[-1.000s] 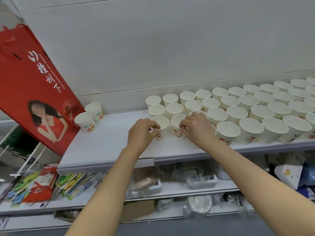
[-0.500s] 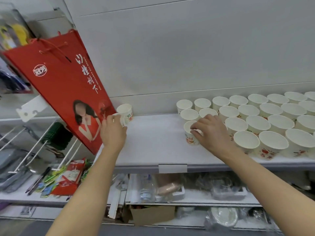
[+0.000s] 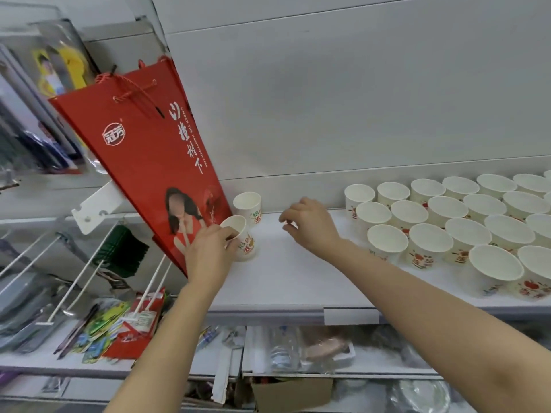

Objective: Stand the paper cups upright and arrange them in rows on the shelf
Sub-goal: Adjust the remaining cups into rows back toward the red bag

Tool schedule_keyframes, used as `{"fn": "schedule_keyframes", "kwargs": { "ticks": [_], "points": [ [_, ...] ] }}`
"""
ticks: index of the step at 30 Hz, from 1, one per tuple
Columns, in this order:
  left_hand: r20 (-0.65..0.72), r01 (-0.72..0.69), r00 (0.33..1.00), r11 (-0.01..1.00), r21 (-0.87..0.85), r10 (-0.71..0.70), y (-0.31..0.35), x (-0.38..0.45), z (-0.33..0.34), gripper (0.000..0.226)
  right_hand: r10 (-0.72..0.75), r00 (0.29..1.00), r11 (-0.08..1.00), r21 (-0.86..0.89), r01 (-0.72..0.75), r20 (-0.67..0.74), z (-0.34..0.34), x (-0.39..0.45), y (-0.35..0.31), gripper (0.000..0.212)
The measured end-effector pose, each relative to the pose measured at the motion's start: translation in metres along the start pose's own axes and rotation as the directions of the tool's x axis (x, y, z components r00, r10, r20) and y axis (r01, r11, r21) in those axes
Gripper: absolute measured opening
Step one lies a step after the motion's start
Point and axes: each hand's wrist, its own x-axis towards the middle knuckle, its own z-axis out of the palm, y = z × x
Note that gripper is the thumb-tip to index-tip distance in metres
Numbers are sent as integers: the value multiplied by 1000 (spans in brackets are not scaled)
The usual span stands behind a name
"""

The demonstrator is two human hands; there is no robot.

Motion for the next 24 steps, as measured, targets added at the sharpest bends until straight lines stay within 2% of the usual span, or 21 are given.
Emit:
{"fn": "schedule_keyframes", "kwargs": {
  "ticks": [4, 7, 9, 11, 13, 17, 20, 24],
  "points": [
    [28, 10, 1000, 989, -150, -6, 1, -13, -12, 7, 17, 993, 1000, 8, -18, 113, 25, 47, -9, 35],
    [11, 16, 1000, 967, -256, -14, -1, -24, -21, 6, -27, 980, 999, -35, 35, 199, 45, 75, -15, 44],
    [-11, 19, 1000, 954, -298, -23, -7, -29, -26, 5, -51, 966, 993, -88, 75, 254, 57, 87, -19, 42],
    [-18, 34, 999, 949, -314, -41, -12, -33, -31, 4, -59, 960, 984, -147, 102, 273, 65, 93, -23, 30],
    [0, 81, 996, 924, -375, -87, -15, -36, -34, 6, -39, 968, 982, -167, 82, 247, 71, 92, -25, 22],
    [47, 161, 986, 862, -480, -158, -10, -39, -34, 8, -10, 983, 998, -55, 20, 181, 62, 71, -25, 22],
    [53, 175, 983, 831, -528, -173, 10, -41, -30, 9, -14, 995, 999, 49, 9, 97, 32, 43, -21, 22],
    [48, 164, 985, 800, -577, -168, 43, -49, -19, 11, 59, 998, 981, 189, -53, -26, -27, -14, -6, 11]
  ]
}}
